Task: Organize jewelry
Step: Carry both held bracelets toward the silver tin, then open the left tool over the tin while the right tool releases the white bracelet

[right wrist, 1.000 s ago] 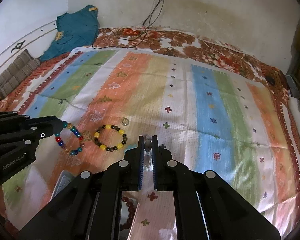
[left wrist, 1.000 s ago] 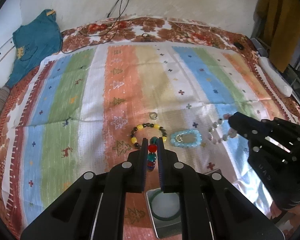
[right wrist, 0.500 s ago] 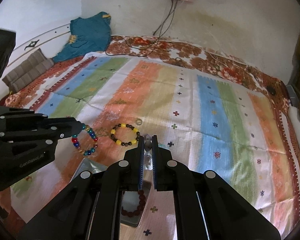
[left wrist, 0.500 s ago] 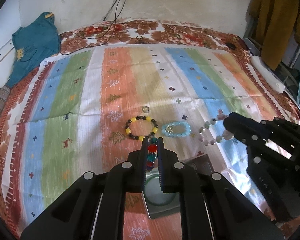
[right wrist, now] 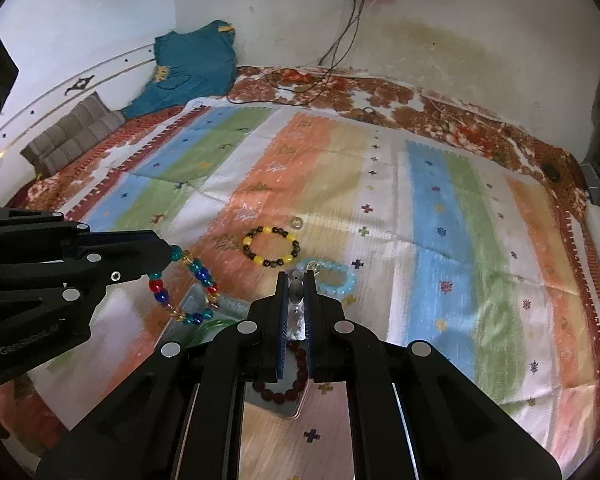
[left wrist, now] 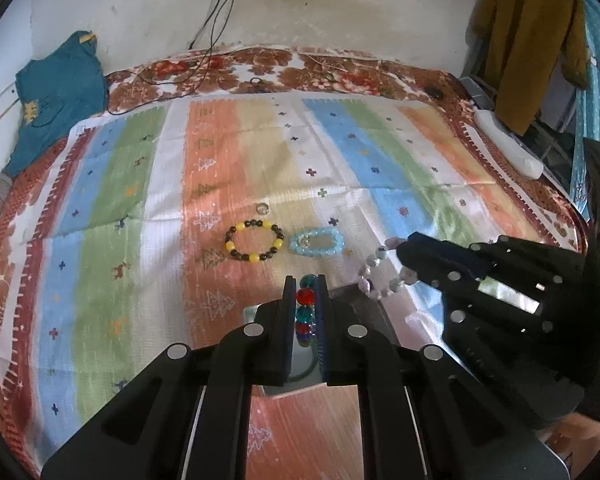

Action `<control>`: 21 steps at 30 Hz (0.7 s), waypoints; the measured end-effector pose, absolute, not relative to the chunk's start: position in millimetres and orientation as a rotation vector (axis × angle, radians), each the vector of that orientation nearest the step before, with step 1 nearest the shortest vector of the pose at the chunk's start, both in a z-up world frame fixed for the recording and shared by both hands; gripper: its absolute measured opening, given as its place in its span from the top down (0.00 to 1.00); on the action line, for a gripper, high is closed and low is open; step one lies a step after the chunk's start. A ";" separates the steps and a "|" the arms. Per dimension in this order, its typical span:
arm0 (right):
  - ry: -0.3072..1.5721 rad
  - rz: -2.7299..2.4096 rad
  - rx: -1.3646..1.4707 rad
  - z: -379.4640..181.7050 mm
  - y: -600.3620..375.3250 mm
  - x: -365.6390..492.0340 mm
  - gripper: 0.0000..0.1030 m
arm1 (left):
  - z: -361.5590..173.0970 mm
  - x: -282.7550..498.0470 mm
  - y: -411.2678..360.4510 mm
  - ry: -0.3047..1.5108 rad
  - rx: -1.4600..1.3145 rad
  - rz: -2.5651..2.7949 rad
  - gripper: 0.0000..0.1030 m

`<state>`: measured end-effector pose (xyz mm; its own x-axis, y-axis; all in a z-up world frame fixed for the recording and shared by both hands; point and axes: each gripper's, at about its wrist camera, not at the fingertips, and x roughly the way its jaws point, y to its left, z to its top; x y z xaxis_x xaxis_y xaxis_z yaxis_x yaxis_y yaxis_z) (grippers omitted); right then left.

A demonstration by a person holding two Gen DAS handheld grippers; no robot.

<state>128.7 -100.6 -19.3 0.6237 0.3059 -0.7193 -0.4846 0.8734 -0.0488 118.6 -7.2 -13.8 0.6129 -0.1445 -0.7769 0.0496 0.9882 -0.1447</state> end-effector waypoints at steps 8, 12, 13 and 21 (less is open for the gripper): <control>0.829 0.451 -0.243 -28.2 -107.6 127.6 0.92 | -20.4 113.5 1.6 0.930 -0.123 -0.069 0.84; 0.843 0.429 -0.231 -31.6 -113.4 132.0 0.64 | -22.8 112.7 9.2 0.936 -0.134 -0.048 0.74; 0.845 0.425 -0.226 -32.1 -114.8 133.2 0.63 | -23.9 112.7 10.8 0.938 -0.138 -0.042 0.73; 0.882 0.382 -0.214 -40.9 -122.0 146.3 0.56 | -30.9 117.6 23.3 0.952 -0.174 0.005 0.61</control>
<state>146.3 -122.0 -40.9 0.5742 0.2365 -0.7838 -0.4101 0.9117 -0.0254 117.6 23.3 -30.9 0.5809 -0.0717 -0.8108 -0.0811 0.9861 -0.1453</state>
